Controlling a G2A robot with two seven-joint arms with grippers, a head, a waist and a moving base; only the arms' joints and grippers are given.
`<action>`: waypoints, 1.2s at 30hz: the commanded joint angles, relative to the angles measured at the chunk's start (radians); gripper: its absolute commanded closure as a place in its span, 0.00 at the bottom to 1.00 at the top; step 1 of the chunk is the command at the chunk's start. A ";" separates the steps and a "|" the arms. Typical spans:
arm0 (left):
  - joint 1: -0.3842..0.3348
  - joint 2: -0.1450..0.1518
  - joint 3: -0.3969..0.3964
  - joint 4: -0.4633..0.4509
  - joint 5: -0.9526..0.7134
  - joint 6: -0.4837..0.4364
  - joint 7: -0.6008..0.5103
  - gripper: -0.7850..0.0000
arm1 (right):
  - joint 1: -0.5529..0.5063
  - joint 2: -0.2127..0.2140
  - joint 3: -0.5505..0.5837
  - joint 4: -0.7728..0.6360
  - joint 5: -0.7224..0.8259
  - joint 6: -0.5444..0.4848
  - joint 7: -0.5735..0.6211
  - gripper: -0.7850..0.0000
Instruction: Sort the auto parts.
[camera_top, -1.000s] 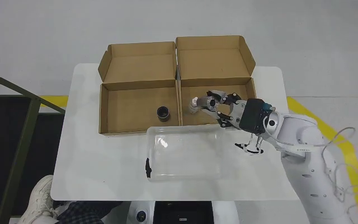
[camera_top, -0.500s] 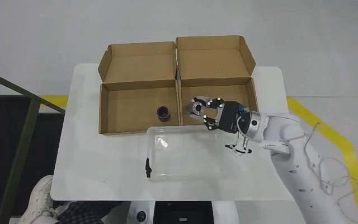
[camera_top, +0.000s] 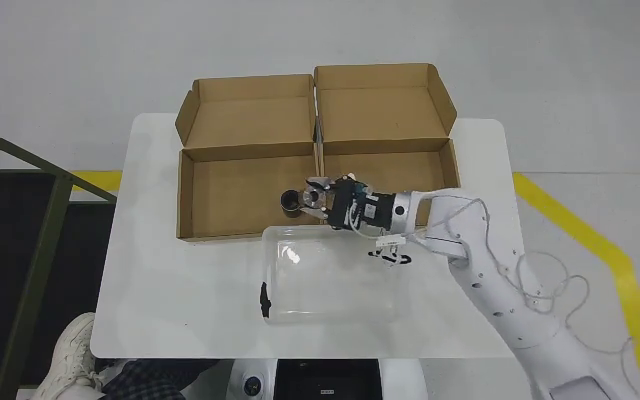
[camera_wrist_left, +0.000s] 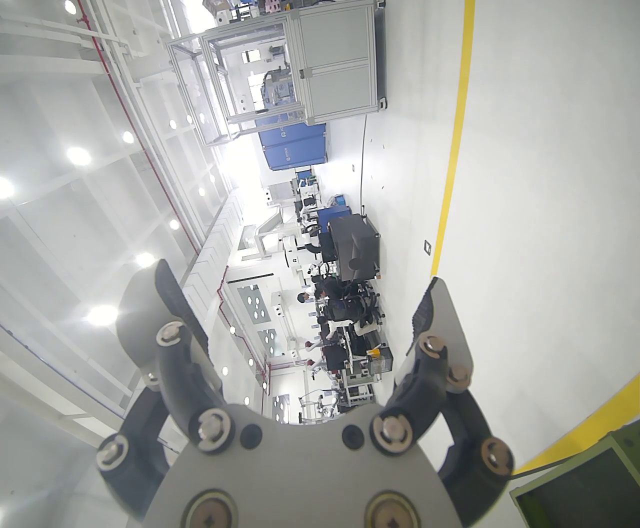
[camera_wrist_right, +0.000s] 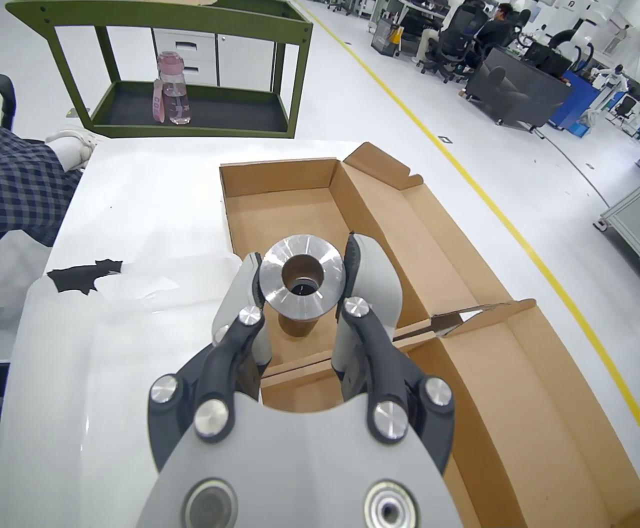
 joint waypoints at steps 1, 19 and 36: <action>0.000 0.000 0.000 0.000 0.000 0.000 0.000 0.00 | 0.027 -0.009 -0.028 0.037 0.003 0.007 0.001 1.00; 0.000 0.000 0.000 0.000 0.000 0.000 0.000 0.00 | 0.244 -0.099 -0.204 0.351 0.023 0.055 0.010 1.00; 0.000 0.000 0.000 0.000 0.000 0.000 0.000 0.00 | 0.364 -0.185 -0.294 0.517 0.068 0.152 0.077 1.00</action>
